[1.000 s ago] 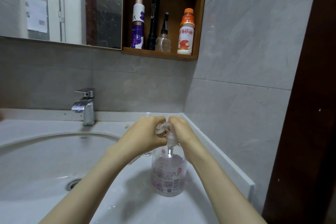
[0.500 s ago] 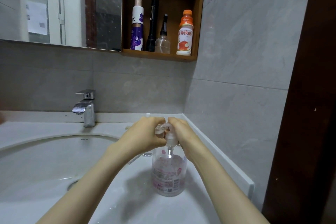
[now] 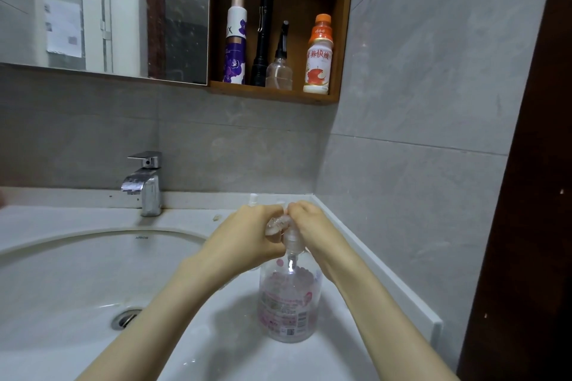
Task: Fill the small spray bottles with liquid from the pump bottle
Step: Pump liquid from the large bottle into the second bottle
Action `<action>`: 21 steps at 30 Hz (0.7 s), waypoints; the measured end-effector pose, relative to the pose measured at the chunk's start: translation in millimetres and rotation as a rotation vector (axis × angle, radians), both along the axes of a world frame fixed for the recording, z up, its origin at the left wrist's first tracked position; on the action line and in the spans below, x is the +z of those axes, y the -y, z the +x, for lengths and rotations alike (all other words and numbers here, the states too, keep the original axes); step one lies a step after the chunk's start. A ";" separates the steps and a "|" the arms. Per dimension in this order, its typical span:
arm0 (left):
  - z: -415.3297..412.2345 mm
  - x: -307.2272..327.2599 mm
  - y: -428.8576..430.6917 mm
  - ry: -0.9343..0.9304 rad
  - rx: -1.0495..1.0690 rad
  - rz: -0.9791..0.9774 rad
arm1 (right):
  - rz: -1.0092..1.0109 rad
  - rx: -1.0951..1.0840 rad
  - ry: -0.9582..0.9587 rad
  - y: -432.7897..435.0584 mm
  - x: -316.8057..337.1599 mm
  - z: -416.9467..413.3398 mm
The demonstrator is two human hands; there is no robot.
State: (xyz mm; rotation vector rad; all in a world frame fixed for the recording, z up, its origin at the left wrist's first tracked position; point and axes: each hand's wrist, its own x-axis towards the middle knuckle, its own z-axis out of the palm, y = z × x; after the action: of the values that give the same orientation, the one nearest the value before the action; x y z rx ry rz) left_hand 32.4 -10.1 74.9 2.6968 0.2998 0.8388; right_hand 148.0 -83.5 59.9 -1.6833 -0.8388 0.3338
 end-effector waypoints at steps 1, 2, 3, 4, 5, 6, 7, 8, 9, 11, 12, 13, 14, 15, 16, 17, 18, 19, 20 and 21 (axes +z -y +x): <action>0.0 0.1 0.4 -0.003 -0.003 -0.006 | -0.005 -0.001 -0.005 -0.2 -0.9 0.6; 0.5 0.0 -0.3 -0.010 -0.008 -0.009 | -0.010 0.000 -0.017 -0.2 -2.0 1.0; 0.8 0.6 -0.5 -0.012 -0.010 -0.012 | -0.026 -0.003 -0.028 0.9 -1.1 0.5; 0.6 0.7 -0.6 -0.008 -0.009 -0.020 | -0.046 -0.002 -0.043 1.7 0.1 0.1; 0.7 0.8 -1.0 -0.001 -0.008 -0.025 | -0.056 0.007 -0.058 2.9 1.7 -0.4; -0.3 1.4 -1.1 0.001 -0.008 -0.025 | -0.053 0.022 -0.074 4.0 3.1 -1.5; -0.5 1.4 -1.3 0.001 -0.010 -0.028 | -0.052 0.033 -0.091 4.9 4.7 -2.4; -1.3 1.5 -1.3 0.002 -0.011 -0.032 | -0.050 0.040 -0.107 6.0 6.3 -3.3; -1.8 1.8 -1.2 0.004 -0.010 -0.034 | -0.047 0.045 -0.118 7.3 7.5 -4.3; -2.5 2.6 -1.2 0.009 -0.006 -0.034 | -0.041 0.040 -0.123 7.7 8.5 -4.4; -2.8 3.2 -1.0 0.008 -0.004 -0.030 | -0.035 0.035 -0.122 7.6 9.1 -4.3; -3.5 3.3 -0.9 0.004 -0.002 -0.024 | -0.027 0.031 -0.121 7.2 8.8 -4.9; -3.4 3.4 -0.8 0.004 -0.003 -0.023 | -0.024 0.031 -0.117 7.0 8.9 -5.0; -3.5 3.4 -1.0 0.005 -0.003 -0.021 | -0.026 0.032 -0.117 7.1 9.5 -6.2; -3.8 3.5 -1.0 0.001 -0.002 -0.020 | -0.029 0.031 -0.121 6.6 9.6 -7.4; -3.8 3.5 -1.2 -0.002 -0.003 -0.022 | -0.030 0.027 -0.125 6.0 10.2 -8.9; -3.9 3.4 -1.4 -0.004 -0.005 -0.027 | -0.028 0.025 -0.126 5.2 10.0 -9.1; -3.6 3.2 -1.9 -0.005 -0.006 -0.031 | -0.026 0.024 -0.130 4.0 10.1 -9.8; -3.6 2.8 -2.0 -0.004 -0.008 -0.032 | -0.021 0.021 -0.134 3.1 9.8 -9.9; -3.7 2.2 -2.0 0.000 -0.010 -0.032 | -0.018 0.016 -0.133 2.4 9.5 -10.2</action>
State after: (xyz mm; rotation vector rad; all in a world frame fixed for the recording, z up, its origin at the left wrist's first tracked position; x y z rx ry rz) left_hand 28.8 -8.1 77.1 2.6670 0.2975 0.8242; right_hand 137.7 -85.9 69.4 -1.6517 -0.7530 0.4607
